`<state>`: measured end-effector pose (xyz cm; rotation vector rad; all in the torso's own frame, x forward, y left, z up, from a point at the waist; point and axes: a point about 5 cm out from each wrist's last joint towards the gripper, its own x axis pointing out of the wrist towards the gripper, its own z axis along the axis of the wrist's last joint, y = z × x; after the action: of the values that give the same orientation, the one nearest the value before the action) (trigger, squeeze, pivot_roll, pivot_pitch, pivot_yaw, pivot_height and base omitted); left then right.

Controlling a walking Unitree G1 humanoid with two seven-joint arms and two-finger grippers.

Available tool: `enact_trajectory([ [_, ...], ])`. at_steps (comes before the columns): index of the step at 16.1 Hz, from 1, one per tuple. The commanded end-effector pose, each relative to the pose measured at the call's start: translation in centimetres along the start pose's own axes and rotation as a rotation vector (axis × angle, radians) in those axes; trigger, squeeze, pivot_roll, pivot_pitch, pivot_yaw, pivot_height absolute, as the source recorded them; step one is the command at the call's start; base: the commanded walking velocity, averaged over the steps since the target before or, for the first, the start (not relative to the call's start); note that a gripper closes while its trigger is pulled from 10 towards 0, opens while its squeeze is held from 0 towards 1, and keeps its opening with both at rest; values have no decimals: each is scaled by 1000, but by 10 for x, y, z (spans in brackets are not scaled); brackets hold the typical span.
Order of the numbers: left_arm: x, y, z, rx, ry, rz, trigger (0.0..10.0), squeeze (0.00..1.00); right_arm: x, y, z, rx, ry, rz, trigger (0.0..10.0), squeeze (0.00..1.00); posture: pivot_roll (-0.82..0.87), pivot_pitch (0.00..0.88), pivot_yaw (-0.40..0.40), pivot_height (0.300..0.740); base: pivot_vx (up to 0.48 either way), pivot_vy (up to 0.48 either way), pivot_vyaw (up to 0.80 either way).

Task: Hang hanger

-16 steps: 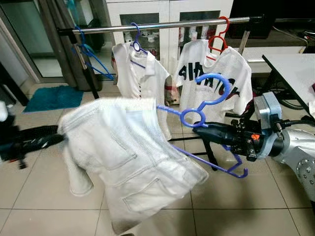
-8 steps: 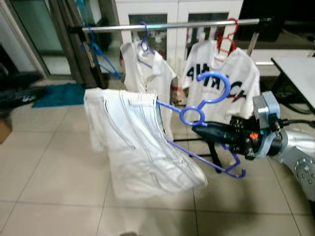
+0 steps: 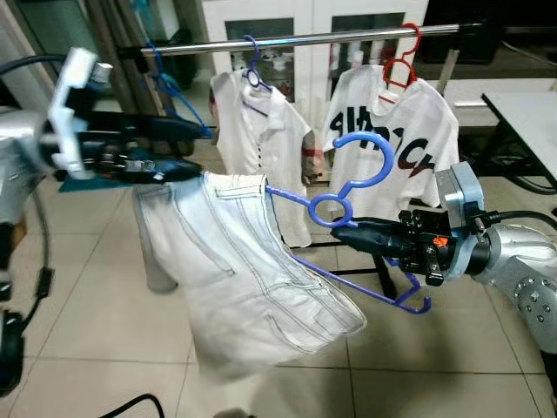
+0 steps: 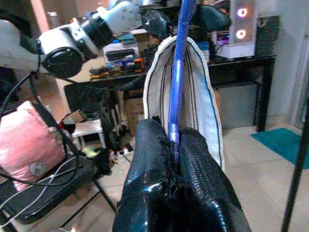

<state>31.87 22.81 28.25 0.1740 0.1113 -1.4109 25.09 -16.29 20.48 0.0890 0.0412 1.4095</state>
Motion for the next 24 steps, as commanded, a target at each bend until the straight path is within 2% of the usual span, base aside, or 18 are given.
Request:
enact_trajectory([
  [1,2,1,5,-7,10,-32,10000,1000,6,6,14,-71,-32,64,10000,0,-68,0,133,740,0,0,0],
  [3,16,0,7,-59,3,-115,10000,1000,8,7,14,-72,-26,78,10000,0,-74,0,139,740,0,0,0],
  [4,20,1,2,-63,39,-123,10000,196,8,7,14,-72,-24,84,10000,0,-80,0,142,740,0,0,0],
  [6,26,0,-10,-68,96,-148,10000,0,9,8,15,-73,-21,95,10000,0,-85,0,142,740,0,0,0],
  [7,27,0,-12,-73,100,-158,10000,0,9,8,15,-73,-20,97,10000,0,-92,0,145,740,0,0,0],
  [8,31,-2,-12,-74,99,-181,8078,0,9,8,15,-74,-18,99,10000,0,-92,0,145,740,0,0,0],
  [9,33,-4,-13,-73,110,-205,0,0,9,8,15,-74,-18,99,10000,0,-94,0,144,740,0,0,0],
  [11,34,-7,-13,-71,124,-227,0,0,9,8,14,-75,-16,100,10000,0,-95,0,145,740,0,0,0],
  [13,35,-9,-19,-33,207,-244,0,0,9,8,14,-77,-14,102,10000,0,-96,0,145,740,0,0,0],
  [16,37,-10,-28,6,281,-264,0,0,9,8,14,-81,-14,113,10000,0,-100,0,146,740,0,0,0],
  [20,41,-9,-36,55,351,-290,0,0,9,7,14,-85,-11,122,10000,0,-102,0,144,740,0,0,0],
  [24,47,-10,-39,81,378,-318,0,0,11,6,16,-92,-12,129,10000,0,-101,0,143,740,0,0,0],
])
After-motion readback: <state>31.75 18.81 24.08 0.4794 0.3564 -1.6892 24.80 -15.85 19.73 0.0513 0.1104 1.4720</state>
